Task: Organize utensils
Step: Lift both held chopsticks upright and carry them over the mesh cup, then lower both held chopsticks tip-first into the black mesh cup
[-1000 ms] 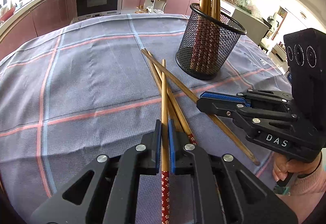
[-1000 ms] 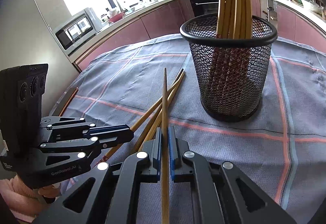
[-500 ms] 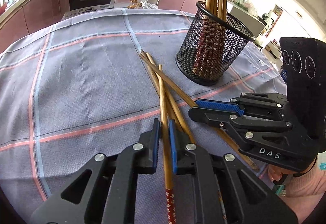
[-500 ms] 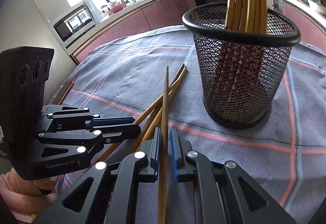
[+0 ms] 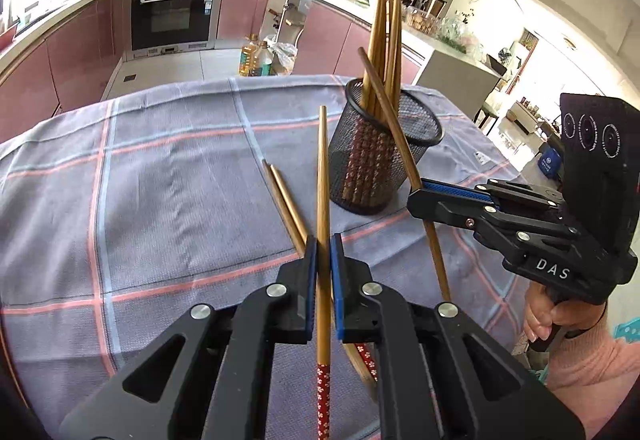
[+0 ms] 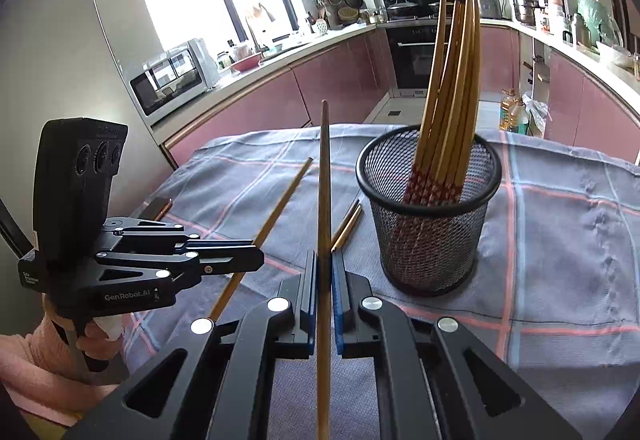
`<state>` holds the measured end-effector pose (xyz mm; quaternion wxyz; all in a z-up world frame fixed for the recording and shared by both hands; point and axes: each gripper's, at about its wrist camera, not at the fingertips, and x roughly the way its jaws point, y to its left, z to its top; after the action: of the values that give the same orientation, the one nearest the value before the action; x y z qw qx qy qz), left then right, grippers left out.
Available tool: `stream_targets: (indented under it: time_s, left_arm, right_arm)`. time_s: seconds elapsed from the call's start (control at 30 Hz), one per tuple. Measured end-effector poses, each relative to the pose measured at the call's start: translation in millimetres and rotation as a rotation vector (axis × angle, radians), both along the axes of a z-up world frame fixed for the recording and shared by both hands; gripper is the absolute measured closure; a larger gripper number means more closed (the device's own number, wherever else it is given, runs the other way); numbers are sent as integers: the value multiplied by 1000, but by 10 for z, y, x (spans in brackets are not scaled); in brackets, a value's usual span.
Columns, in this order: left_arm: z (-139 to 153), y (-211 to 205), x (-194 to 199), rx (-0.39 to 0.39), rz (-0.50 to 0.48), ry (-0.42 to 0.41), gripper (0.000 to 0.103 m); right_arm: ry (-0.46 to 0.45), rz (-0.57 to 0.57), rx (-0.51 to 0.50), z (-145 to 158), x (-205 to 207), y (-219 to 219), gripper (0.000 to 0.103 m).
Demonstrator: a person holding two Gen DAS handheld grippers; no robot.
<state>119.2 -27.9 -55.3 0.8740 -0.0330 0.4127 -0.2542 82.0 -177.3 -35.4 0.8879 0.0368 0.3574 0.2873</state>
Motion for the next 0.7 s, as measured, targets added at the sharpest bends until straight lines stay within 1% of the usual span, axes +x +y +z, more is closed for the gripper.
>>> stream_targets:
  time_s: [0.23,0.4,0.7]
  left_arm:
    - [419,68,-143,-51,-26,-83,96]
    - [657,103,-187,-90,-22,-128,96]
    - [963,38,-29,-138,-3,-182,96]
  right_arm:
    - [-67,-27,45,280,-7,-197,97]
    - [-115,-42,62,455,6,-283,97]
    - [-188,-44,79,795,123,-362,97]
